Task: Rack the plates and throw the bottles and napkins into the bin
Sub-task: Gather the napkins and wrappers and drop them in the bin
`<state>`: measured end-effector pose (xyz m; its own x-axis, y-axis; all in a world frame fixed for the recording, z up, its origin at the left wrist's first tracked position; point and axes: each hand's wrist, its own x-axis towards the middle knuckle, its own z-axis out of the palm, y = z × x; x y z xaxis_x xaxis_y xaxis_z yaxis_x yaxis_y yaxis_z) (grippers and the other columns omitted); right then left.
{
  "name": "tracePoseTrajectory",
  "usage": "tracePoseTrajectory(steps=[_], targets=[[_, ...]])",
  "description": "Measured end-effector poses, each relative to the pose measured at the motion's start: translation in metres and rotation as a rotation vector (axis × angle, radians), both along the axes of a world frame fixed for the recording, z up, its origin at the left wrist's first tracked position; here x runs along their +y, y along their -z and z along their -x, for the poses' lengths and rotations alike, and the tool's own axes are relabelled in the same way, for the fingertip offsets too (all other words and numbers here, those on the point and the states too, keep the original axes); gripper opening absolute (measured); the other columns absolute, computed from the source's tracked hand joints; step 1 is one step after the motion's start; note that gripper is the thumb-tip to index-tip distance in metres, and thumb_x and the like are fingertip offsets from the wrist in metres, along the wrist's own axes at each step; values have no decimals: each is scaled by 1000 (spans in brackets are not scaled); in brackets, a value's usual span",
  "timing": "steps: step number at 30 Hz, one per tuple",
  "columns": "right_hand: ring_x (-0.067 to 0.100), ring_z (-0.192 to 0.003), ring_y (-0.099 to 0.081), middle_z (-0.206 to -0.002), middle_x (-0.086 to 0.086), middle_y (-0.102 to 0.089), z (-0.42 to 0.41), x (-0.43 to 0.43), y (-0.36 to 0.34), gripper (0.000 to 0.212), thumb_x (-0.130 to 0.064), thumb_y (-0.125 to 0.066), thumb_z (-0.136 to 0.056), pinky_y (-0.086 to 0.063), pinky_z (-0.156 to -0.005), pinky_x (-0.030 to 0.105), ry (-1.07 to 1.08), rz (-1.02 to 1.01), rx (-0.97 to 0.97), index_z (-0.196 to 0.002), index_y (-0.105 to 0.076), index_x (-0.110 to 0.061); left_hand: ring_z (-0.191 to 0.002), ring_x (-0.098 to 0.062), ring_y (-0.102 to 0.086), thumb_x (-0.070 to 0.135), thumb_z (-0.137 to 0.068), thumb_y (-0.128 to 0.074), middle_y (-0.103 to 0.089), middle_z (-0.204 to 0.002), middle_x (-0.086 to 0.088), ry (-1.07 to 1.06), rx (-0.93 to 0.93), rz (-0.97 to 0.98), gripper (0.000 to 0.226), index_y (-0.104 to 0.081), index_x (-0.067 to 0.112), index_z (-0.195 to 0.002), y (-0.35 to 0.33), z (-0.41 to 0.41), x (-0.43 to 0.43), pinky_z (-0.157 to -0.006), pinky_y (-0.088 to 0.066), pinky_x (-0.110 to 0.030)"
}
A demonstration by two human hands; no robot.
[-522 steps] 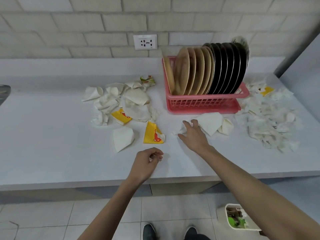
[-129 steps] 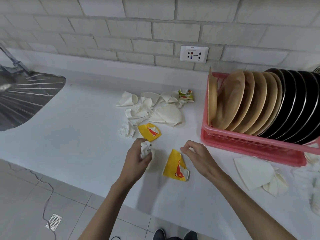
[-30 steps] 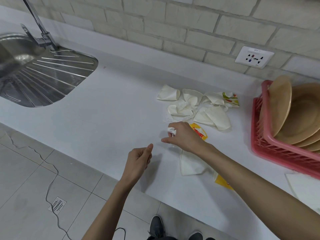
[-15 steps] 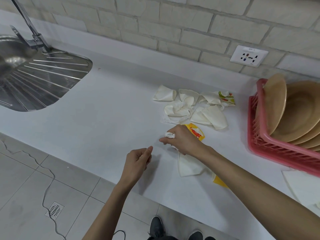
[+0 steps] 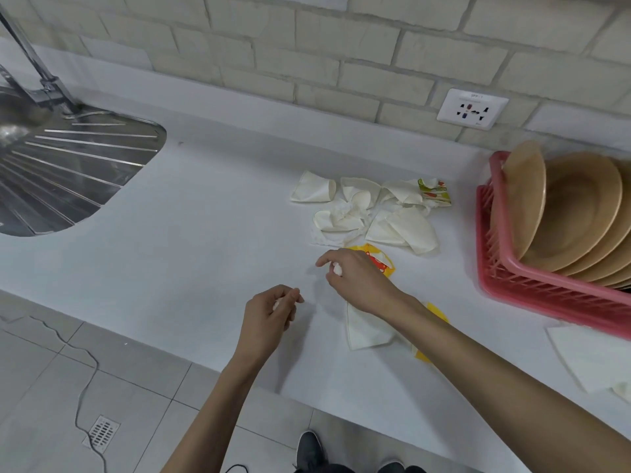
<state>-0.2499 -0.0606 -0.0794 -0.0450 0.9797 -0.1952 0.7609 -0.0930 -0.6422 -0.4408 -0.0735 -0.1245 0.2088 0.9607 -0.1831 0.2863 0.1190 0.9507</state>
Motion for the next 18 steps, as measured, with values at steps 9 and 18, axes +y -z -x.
tracePoseTrajectory(steps=[9, 18], targets=[[19, -45, -60, -80, 8, -64, -26, -42, -18, 22, -11, -45, -101, -43, -41, 21, 138, -33, 112, -104, -66, -16, -51, -12, -32, 32, -101, -53, -37, -54, 2, 151, 36, -44, 50, -38, 11, -58, -17, -42, -8, -51, -29, -23], [0, -62, -42, -48, -10, -56, -97, -160, -26, 42, -44, -67, -89, -32, -56, 23, 472, -43, 181, -56, -64, -17, -47, -13, -23, 30, -101, -52, -24, -51, -3, 362, -13, 34, 57, -26, 15, -53, -31, -130, -75, -46, -23, -20]])
